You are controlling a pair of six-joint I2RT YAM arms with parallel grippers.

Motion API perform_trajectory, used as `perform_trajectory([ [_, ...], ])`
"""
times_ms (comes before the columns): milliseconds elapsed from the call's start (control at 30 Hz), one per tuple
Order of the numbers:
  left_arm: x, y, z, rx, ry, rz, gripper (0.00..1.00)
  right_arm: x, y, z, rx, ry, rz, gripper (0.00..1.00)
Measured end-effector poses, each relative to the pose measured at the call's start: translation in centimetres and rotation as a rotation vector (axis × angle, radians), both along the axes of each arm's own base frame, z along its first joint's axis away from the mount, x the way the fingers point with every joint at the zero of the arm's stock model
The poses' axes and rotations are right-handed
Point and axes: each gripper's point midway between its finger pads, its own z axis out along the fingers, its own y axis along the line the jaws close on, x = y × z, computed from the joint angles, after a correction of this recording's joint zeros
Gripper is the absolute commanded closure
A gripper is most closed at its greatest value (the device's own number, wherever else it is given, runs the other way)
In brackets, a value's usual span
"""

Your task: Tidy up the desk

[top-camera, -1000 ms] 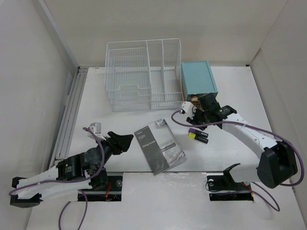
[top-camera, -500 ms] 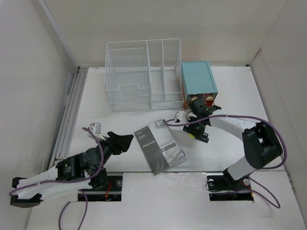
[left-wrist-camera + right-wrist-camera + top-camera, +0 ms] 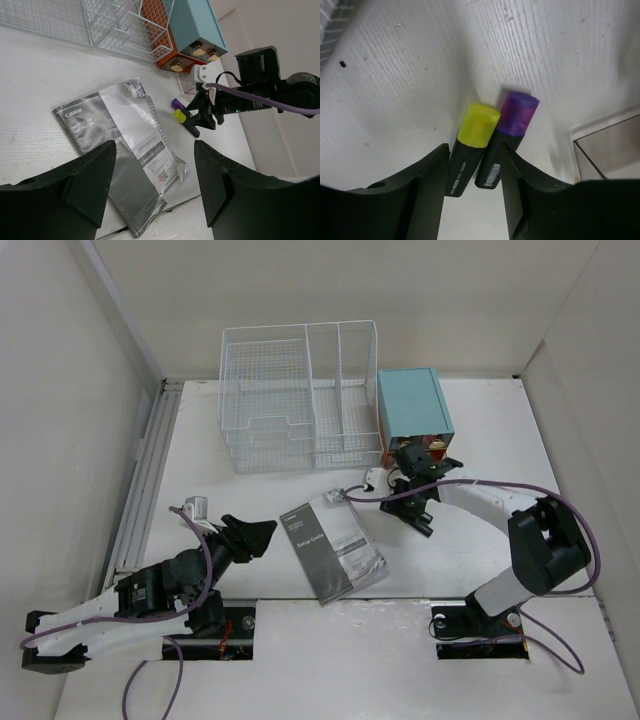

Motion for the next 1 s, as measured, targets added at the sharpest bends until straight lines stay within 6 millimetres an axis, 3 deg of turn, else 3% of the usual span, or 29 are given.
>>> perform_trajectory([
  [267,0.0,-0.1,-0.4,0.009,0.002,0.000,0.40,0.4,0.4,2.5,0.052,-0.074,0.012,0.50],
  [667,0.0,-0.1,-0.5,0.012,0.002,0.000,0.40,3.3,-2.8,0.6,-0.023,-0.091,-0.116,0.50],
  [1000,0.0,-0.1,-0.5,0.012,0.002,0.000,0.40,4.2,-2.7,-0.1,-0.001,-0.065,-0.130,0.49],
])
